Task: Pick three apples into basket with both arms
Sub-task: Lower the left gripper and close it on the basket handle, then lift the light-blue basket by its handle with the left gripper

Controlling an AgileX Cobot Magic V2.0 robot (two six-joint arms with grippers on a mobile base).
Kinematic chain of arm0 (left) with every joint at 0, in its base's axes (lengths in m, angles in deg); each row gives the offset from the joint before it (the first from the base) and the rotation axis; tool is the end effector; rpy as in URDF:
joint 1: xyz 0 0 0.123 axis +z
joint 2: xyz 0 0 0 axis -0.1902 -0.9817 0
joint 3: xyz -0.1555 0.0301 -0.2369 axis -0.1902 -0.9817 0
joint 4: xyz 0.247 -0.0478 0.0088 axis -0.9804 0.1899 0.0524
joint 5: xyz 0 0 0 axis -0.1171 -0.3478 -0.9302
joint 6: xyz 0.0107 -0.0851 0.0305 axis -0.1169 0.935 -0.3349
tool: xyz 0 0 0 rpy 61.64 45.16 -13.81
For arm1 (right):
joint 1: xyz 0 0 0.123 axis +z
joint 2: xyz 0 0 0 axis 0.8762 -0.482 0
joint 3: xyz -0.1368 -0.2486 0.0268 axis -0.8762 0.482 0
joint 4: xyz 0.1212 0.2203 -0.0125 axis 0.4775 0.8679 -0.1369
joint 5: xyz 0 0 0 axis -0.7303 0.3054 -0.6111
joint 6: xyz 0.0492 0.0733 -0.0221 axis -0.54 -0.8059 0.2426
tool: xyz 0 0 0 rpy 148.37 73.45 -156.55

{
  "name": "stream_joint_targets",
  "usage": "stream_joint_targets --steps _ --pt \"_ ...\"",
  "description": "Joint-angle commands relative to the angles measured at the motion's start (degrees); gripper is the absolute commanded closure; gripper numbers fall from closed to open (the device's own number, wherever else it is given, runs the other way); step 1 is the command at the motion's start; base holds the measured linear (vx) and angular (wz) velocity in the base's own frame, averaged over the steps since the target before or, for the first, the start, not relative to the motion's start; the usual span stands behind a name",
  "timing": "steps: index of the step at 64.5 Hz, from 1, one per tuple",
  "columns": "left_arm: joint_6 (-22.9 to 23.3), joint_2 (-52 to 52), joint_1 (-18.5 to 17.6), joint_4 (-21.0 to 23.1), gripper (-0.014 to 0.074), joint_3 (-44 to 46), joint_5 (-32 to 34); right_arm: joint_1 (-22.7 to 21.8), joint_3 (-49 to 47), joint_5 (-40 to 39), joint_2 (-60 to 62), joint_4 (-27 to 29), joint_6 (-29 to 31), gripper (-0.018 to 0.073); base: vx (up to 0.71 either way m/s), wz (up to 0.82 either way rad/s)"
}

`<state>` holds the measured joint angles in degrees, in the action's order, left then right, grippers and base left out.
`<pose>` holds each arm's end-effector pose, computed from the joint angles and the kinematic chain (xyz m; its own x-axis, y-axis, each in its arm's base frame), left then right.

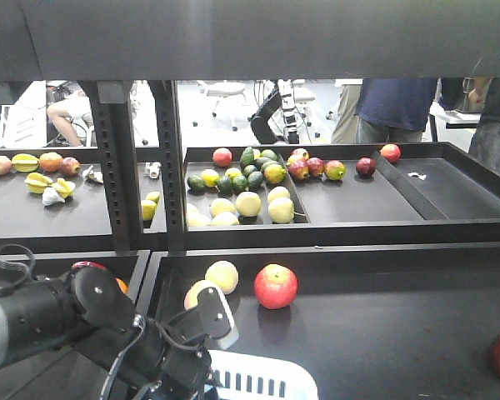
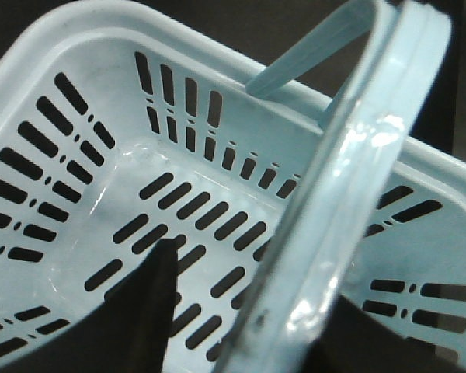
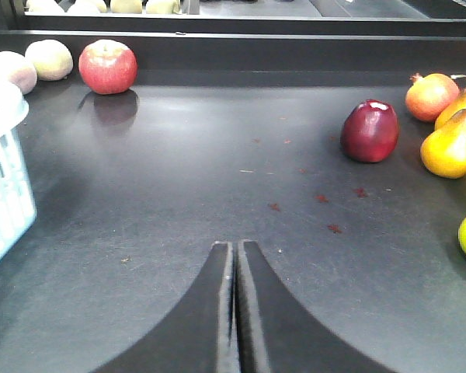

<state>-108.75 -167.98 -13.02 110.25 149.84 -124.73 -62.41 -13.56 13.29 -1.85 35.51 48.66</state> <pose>0.3302 -0.1980 0.2478 -0.2720 0.7218 -0.6364 0.9519 0.2986 -0.0681 0.0528 -0.0026 0.1706 -0.2991 -0.0488 -0.9530 0.0205 0.9981 -0.0575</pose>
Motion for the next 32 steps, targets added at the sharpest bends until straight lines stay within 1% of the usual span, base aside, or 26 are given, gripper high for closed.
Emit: stream_joint_targets --steps 1,8,19,26,32 --pt "0.24 6.1 -0.28 4.47 0.0605 2.86 -0.43 -0.2 -0.07 -4.15 0.08 -0.21 0.02 0.0561 0.0 0.0" --pt "0.24 10.46 -0.28 4.56 0.0605 5.47 -0.57 -0.2 -0.07 -4.15 0.08 -0.21 0.02 0.0561 0.0 0.0" --pt "0.35 18.11 -0.28 4.56 0.0605 9.45 -2.73 -0.2 -0.07 -4.09 0.08 -0.21 0.02 0.0561 0.0 0.0" --pt "0.35 23.15 -0.28 4.56 0.0605 10.04 -4.32 -0.2 -0.07 -4.09 0.08 -0.21 0.02 0.0561 0.0 0.0" --pt "0.35 26.87 -0.28 4.56 0.0605 10.04 -7.18 -0.2 -0.07 -4.09 0.08 -0.21 0.02 0.0561 0.0 0.0"
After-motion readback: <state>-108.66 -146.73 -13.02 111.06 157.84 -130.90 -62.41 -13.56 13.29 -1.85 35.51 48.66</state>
